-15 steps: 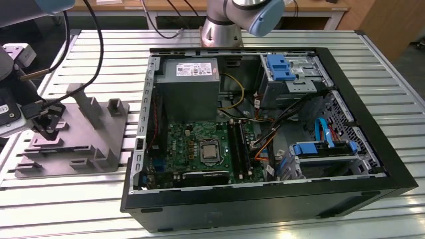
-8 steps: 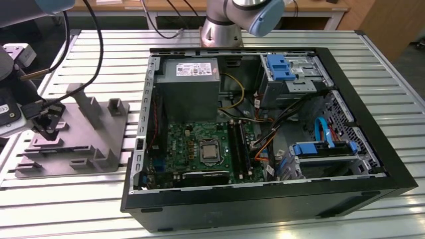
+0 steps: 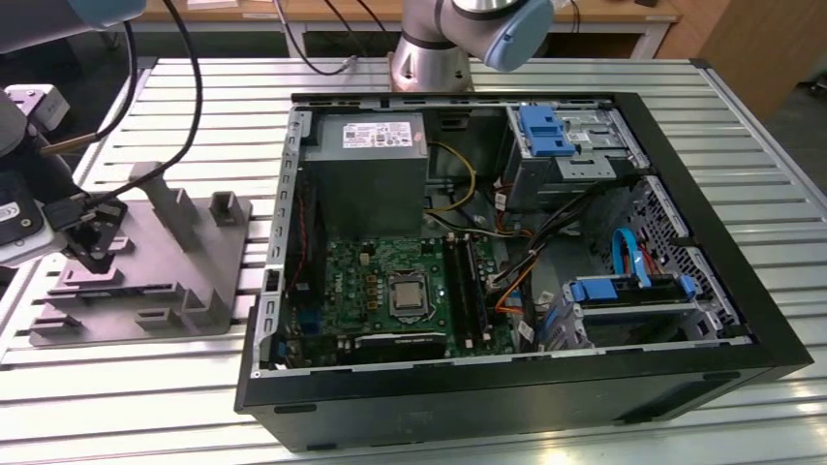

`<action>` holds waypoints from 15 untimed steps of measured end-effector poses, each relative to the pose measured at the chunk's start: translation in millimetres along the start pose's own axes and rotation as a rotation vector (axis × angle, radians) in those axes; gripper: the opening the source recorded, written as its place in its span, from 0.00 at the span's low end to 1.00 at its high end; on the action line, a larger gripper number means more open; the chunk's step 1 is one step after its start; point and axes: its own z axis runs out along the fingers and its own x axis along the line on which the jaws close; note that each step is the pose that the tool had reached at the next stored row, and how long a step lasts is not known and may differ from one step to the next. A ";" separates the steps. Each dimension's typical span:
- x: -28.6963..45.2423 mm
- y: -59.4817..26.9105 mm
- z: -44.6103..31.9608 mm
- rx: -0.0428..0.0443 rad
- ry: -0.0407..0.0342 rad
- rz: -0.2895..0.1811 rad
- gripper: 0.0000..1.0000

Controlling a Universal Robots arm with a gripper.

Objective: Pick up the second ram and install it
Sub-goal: 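Pick up the second ram and move it above second insertion slot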

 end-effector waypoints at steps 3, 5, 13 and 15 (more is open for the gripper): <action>0.0 0.0 0.0 -0.0005 -0.0003 -0.055 0.10; 0.0 0.0 0.1 -0.0010 -0.0007 -0.091 0.10; 0.0 0.0 0.1 -0.0020 -0.0014 -0.178 0.10; 0.0 0.0 0.1 -0.0021 -0.0015 -0.188 0.10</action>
